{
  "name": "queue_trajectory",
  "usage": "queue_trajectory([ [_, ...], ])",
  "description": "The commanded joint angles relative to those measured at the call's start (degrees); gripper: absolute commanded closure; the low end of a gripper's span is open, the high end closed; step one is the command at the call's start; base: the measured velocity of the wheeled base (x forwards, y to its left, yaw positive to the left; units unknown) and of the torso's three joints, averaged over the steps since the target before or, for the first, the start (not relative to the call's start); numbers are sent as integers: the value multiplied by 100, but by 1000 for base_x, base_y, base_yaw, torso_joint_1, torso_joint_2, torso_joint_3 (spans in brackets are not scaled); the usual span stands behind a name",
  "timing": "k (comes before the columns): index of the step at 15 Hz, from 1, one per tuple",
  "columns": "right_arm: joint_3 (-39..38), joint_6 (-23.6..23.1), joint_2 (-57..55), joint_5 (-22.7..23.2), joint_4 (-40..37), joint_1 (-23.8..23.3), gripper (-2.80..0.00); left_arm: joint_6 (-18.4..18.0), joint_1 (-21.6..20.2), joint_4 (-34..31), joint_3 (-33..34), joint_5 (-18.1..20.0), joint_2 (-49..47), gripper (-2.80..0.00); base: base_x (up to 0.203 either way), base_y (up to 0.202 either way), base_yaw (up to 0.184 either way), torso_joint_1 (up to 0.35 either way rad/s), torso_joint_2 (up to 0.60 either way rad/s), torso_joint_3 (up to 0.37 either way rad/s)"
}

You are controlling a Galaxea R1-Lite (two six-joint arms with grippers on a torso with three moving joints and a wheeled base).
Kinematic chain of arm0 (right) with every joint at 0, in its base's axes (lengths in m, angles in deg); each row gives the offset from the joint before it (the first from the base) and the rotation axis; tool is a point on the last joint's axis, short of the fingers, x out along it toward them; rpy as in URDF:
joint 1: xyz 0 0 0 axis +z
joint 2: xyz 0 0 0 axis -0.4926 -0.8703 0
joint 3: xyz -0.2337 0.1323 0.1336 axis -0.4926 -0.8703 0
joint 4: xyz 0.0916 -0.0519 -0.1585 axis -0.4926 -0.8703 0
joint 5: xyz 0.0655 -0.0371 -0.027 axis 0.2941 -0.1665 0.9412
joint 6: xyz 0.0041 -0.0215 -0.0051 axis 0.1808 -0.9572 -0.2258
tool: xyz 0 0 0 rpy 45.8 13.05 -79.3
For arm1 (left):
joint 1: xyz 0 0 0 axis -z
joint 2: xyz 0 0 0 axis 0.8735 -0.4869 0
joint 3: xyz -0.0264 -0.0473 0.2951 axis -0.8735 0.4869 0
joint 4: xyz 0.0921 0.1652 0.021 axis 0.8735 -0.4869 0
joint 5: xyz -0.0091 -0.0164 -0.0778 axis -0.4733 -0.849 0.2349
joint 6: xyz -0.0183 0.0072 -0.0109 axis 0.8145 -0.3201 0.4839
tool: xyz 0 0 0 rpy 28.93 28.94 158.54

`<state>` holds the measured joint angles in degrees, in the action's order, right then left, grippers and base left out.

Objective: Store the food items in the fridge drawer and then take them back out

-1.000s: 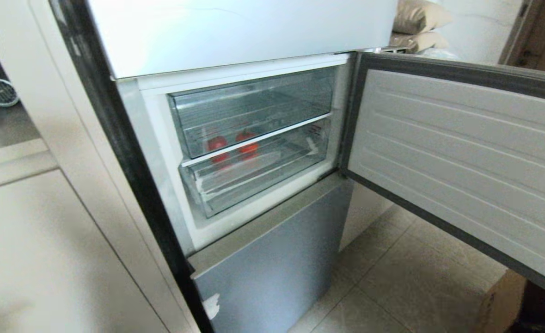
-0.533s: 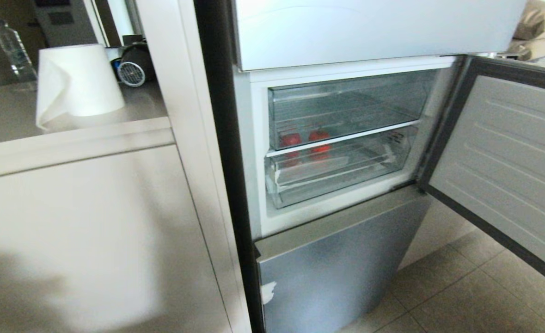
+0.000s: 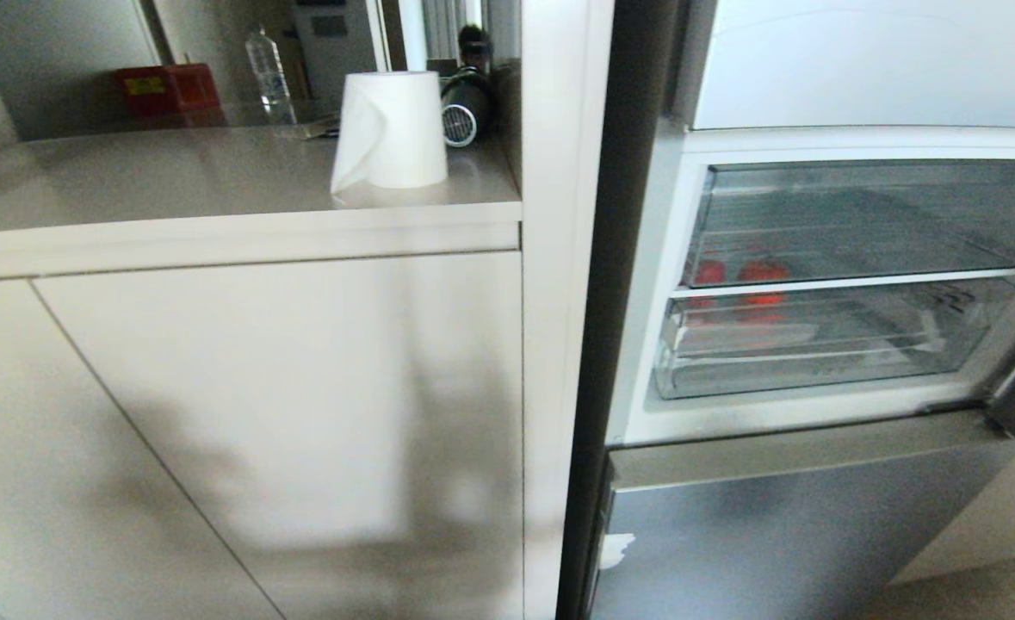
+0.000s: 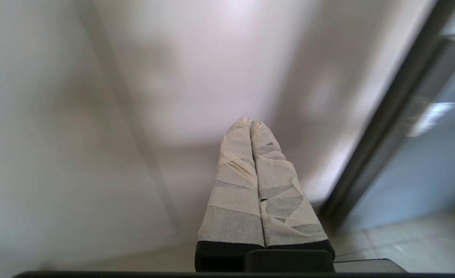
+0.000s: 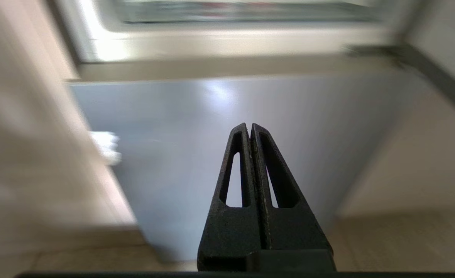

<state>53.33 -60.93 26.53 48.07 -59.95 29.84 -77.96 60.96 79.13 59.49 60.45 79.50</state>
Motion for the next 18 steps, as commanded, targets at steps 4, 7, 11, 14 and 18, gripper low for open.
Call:
queue_trajectory([
  [4, 0, -18, -7, 9, 1, 2, 0, 0, -1, -3, 1, -4, 1, 0, 0, -5, 168, 1, 4, 2],
  [7, 0, -129, -7, 35, 1, 2, 0, 0, -1, -3, 1, -4, 1, 0, 1, -2, 76, 5, 2, 0],
  [11, 24, -202, -33, 58, -29, 2, 0, 0, -1, -3, 1, -4, 1, 0, 0, 0, 0, 0, 0, 0],
  [14, 558, 82, -670, 249, -24, 5, 0, 0, -1, -3, 1, -4, 1, 0, 0, 0, 0, 0, 0, 0],
  [18, 1019, 391, -2504, 834, 75, 10, 0, 9, -1, -3, 1, -4, 1, 0, 0, 0, 0, 0, 0, 0],
])
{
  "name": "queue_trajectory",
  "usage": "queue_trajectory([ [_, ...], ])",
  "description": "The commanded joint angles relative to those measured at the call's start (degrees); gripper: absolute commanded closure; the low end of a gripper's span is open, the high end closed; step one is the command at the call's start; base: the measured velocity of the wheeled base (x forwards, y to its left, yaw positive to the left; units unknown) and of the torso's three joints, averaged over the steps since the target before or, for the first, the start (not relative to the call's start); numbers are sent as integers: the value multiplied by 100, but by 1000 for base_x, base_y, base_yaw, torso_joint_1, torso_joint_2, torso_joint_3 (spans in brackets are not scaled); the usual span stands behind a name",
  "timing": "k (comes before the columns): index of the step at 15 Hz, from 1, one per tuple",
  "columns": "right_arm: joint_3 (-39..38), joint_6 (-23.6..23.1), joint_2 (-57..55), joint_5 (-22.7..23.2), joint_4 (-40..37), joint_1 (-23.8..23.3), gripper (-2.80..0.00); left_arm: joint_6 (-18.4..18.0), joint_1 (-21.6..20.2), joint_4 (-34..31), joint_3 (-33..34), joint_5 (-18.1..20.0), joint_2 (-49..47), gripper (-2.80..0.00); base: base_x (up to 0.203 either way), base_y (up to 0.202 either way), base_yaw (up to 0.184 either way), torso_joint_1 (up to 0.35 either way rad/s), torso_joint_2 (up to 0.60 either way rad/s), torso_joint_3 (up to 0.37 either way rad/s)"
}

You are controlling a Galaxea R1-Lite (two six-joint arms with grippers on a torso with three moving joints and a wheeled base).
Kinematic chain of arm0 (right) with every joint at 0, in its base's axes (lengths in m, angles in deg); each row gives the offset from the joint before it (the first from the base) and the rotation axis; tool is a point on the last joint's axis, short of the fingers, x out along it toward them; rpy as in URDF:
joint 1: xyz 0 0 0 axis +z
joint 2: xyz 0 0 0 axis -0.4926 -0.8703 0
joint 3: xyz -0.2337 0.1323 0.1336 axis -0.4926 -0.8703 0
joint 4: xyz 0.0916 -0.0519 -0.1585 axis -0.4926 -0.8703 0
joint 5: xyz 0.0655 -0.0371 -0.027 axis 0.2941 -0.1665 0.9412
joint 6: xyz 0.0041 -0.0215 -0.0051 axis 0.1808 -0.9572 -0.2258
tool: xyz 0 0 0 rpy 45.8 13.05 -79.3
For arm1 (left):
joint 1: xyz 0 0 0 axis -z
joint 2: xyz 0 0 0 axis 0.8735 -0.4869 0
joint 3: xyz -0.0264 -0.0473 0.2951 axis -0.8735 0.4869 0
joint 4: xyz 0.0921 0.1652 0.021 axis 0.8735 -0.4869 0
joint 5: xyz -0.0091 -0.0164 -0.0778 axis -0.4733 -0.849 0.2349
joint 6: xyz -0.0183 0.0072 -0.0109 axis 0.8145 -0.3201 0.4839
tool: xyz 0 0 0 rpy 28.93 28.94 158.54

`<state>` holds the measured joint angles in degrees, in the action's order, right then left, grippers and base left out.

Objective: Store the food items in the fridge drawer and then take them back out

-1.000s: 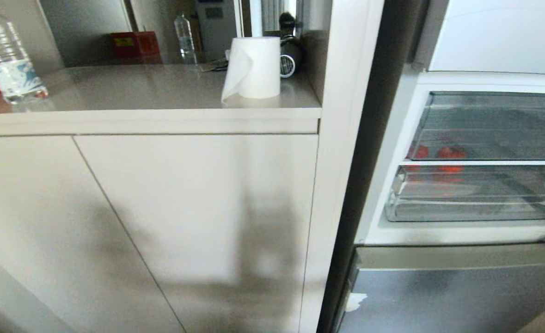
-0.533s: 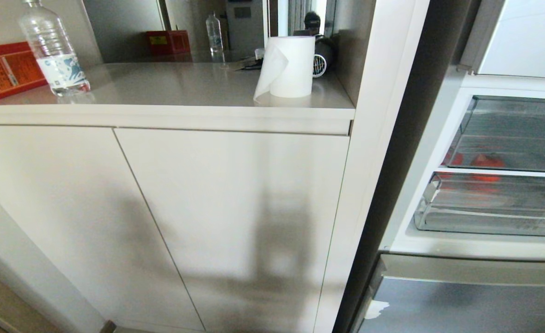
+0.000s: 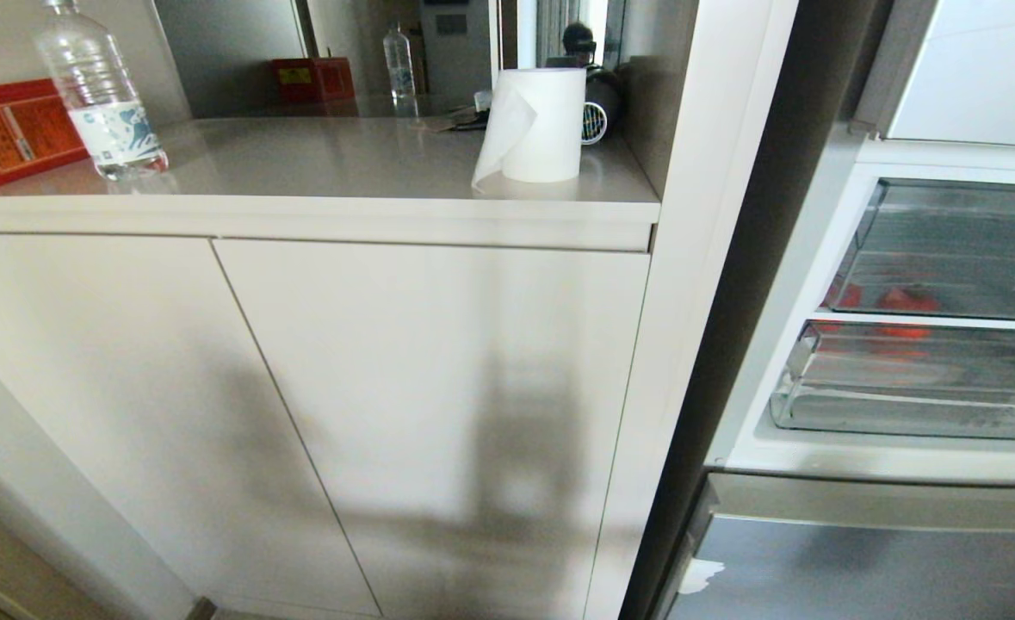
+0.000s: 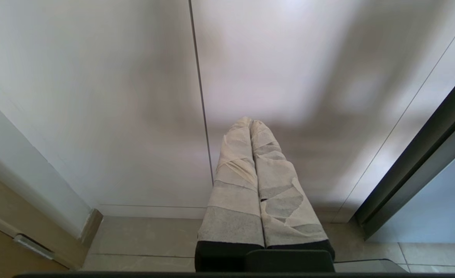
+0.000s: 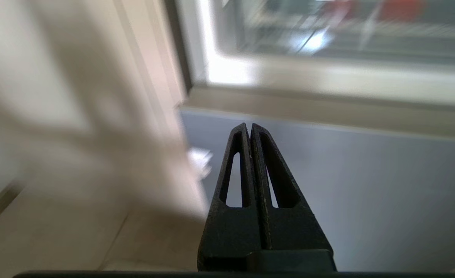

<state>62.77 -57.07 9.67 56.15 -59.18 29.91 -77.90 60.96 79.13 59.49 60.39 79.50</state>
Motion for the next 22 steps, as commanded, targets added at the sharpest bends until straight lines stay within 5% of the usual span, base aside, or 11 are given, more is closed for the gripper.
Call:
queue_trajectory([
  [1, 90, 18, -1465, 129, 207, 7, 0, -6, -1, -3, 1, 1, 1, 0, 0, 0, 0, 0, 0, 0],
  [5, 22, 22, -3931, 479, 2004, 57, 0, -5, -1, -3, 1, 1, 1, 0, 0, 0, 0, 0, 0, 0],
  [6, -15, 17, -4397, 545, 2535, 86, -280, -6, -1, -3, 1, 1, 1, 0, 0, 0, 0, 0, 0, 0],
  [9, -47, 38, -5352, 683, 4153, 416, -280, -6, -1, -3, 1, 1, 1, 0, 0, 0, 0, 0, 0, 0],
  [14, 238, 59, -6010, 600, 5083, 465, -280, -6, -1, -3, 1, 1, 1, 0, 0, 0, 0, 0, 0, 0],
  [22, 418, 10, -6917, -194, 6490, 408, -280, -6, -1, -3, 1, 1, 1, 0, 0, 0, 0, 0, 0, 0],
])
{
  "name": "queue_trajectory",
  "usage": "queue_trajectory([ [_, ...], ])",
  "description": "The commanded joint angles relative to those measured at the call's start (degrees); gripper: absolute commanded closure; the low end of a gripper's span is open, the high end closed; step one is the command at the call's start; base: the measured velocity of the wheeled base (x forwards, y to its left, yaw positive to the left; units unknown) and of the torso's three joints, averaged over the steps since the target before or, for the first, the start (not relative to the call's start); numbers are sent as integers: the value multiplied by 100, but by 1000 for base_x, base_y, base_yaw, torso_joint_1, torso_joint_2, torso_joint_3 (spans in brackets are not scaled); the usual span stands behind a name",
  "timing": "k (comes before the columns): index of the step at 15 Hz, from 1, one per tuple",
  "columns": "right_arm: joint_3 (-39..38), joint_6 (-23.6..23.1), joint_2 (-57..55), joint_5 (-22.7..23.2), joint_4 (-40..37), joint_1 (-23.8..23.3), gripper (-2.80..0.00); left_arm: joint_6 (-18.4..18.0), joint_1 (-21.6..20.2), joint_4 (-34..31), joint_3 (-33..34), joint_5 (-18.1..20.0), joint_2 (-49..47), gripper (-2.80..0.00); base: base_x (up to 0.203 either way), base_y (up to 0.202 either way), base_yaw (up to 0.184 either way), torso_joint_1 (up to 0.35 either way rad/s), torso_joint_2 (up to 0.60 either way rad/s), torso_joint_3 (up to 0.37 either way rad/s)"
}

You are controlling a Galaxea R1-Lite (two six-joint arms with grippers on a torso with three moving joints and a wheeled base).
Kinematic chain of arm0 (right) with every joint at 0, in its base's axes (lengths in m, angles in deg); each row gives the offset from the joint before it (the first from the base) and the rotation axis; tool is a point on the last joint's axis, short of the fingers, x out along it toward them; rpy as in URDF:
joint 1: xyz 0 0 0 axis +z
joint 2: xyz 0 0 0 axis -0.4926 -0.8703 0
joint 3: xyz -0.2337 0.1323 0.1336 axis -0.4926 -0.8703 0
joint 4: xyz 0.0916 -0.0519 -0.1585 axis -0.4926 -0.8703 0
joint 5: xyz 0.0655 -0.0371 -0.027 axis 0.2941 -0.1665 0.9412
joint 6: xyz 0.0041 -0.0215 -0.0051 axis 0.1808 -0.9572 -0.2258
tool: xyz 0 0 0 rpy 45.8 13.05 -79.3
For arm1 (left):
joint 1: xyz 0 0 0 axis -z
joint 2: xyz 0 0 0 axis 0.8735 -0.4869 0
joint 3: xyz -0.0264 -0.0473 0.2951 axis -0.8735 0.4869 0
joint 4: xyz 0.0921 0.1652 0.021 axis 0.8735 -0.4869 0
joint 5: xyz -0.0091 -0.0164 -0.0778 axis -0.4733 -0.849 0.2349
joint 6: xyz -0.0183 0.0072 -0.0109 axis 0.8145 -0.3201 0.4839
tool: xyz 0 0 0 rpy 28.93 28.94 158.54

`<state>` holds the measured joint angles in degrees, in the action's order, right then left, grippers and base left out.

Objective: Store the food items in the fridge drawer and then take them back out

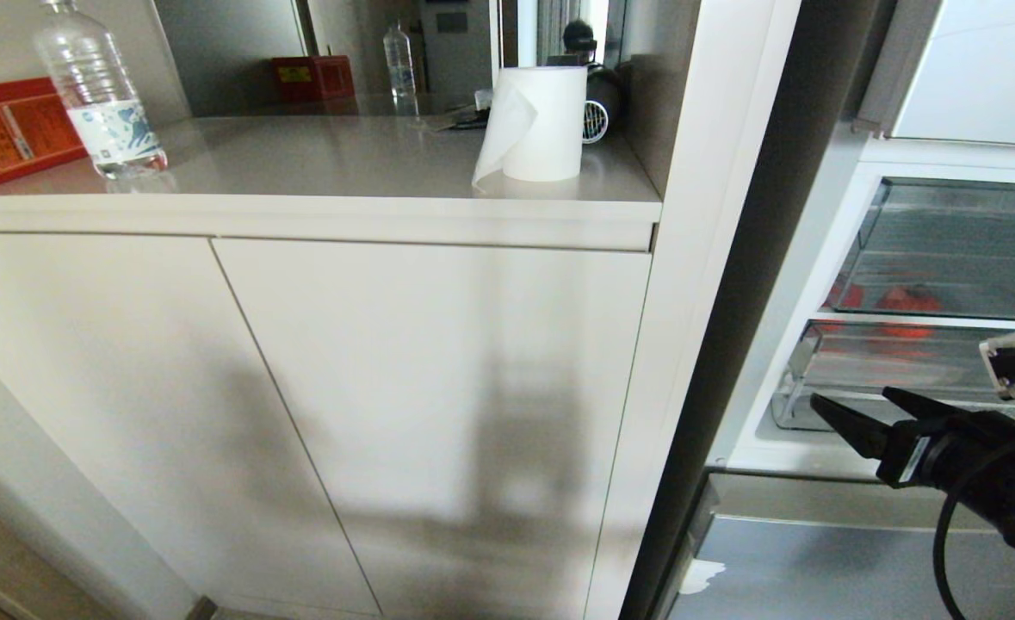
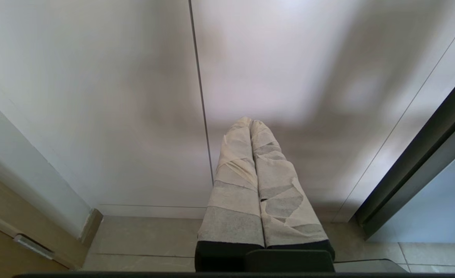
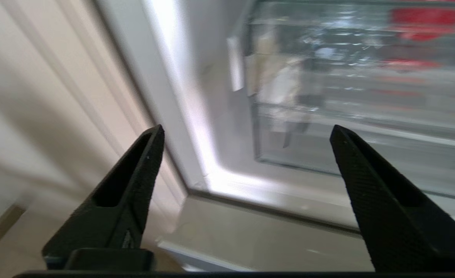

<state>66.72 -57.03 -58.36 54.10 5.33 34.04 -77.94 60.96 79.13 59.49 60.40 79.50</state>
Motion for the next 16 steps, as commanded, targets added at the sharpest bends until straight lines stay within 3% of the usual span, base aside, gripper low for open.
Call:
queue_trajectory([
  [1, 56, -3, -124, -141, 39, -5, -280, -3, -1, -3, 1, 0, 1, 0, 0, 0, 0, 0, 0, 0],
  [16, 583, 32, -597, -734, 73, -14, -280, -3, -1, -3, 1, 0, 1, 0, 0, 0, 0, 0, 0, 0],
])
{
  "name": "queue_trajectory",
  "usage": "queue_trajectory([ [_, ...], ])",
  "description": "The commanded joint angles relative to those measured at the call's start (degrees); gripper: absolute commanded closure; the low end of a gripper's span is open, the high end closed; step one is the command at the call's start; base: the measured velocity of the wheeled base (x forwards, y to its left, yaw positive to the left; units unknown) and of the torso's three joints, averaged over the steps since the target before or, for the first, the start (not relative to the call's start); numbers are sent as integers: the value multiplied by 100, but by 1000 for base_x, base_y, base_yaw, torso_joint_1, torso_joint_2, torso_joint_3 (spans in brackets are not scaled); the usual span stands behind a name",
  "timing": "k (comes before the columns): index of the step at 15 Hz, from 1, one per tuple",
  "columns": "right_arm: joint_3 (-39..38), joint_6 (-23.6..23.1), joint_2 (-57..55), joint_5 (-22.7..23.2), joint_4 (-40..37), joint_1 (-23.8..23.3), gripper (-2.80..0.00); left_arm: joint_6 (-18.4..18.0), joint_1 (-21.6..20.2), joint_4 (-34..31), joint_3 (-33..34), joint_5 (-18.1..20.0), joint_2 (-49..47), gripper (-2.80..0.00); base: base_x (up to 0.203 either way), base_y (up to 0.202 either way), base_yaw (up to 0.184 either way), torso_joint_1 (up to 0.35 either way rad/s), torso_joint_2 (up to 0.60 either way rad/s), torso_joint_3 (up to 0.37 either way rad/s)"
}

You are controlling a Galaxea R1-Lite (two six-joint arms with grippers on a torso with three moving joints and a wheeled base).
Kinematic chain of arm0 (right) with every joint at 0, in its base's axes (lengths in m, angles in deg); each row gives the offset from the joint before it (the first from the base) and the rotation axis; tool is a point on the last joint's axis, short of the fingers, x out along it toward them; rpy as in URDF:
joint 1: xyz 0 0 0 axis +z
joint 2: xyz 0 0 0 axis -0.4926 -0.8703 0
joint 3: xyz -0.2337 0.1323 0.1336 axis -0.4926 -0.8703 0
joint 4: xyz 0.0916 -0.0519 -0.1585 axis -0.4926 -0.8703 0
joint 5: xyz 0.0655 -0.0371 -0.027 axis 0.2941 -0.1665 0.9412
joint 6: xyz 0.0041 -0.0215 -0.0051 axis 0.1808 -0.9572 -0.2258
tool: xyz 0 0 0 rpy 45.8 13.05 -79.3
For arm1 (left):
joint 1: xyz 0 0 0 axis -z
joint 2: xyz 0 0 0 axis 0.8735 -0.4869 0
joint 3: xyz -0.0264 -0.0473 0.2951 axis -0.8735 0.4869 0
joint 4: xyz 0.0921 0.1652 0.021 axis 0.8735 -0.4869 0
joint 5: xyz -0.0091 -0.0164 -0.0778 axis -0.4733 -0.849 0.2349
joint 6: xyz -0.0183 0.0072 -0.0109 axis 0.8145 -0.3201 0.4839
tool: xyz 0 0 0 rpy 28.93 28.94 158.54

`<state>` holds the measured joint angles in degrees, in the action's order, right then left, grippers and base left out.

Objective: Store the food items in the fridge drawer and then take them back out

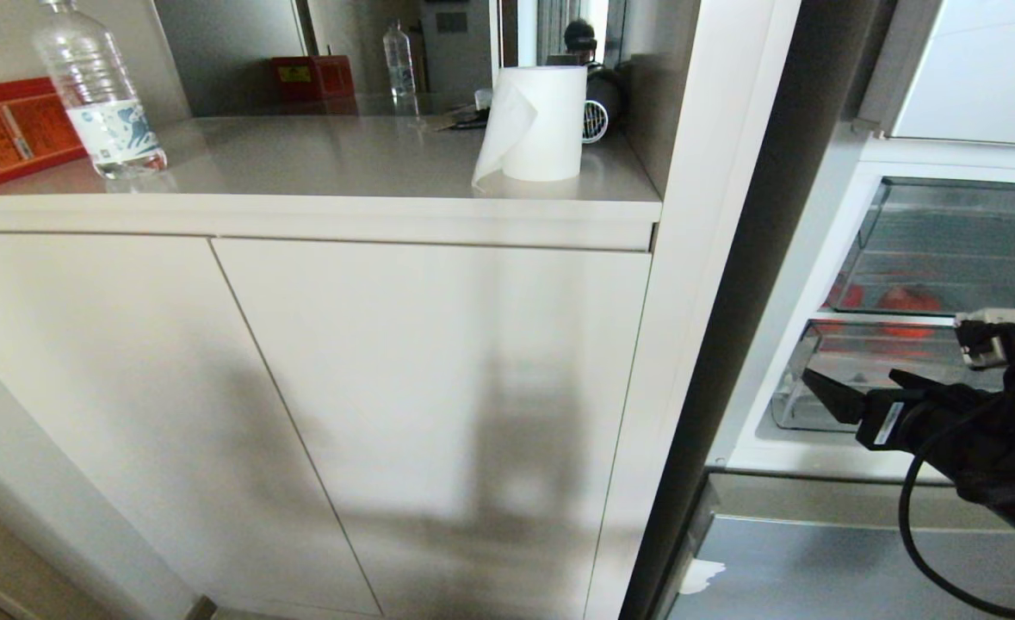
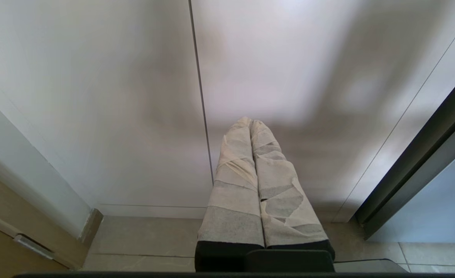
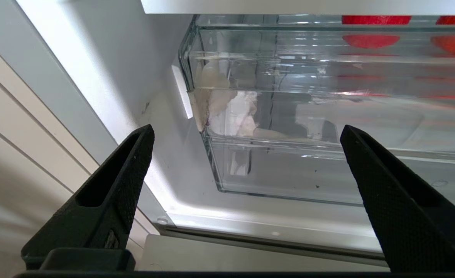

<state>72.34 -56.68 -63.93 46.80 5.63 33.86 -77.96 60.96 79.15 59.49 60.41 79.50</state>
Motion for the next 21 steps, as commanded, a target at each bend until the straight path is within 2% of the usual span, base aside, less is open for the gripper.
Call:
queue_trajectory([
  [1, 32, -3, -46, -24, 80, 4, -280, 0, -1, -6, 1, 0, 1, 0, 0, 0, 0, 0, 0, 0],
  [8, 58, 19, -120, -441, 149, 135, -280, 9, -1, -6, 1, 0, 1, 0, 0, 0, 0, 0, 0, 0],
  [15, 189, 32, -287, -515, 167, 338, -280, 9, -1, -6, 1, 0, 1, 0, 0, 0, 0, 0, 0, 0],
  [16, 190, 32, -303, -524, 167, 345, 0, 9, -1, -6, 1, 0, 1, 0, 0, 0, 0, 0, 0, 0],
  [21, 280, 32, -511, -550, 209, 376, 0, 9, -1, -6, 1, 0, 1, 0, 0, 0, 0, 0, 0, 0],
])
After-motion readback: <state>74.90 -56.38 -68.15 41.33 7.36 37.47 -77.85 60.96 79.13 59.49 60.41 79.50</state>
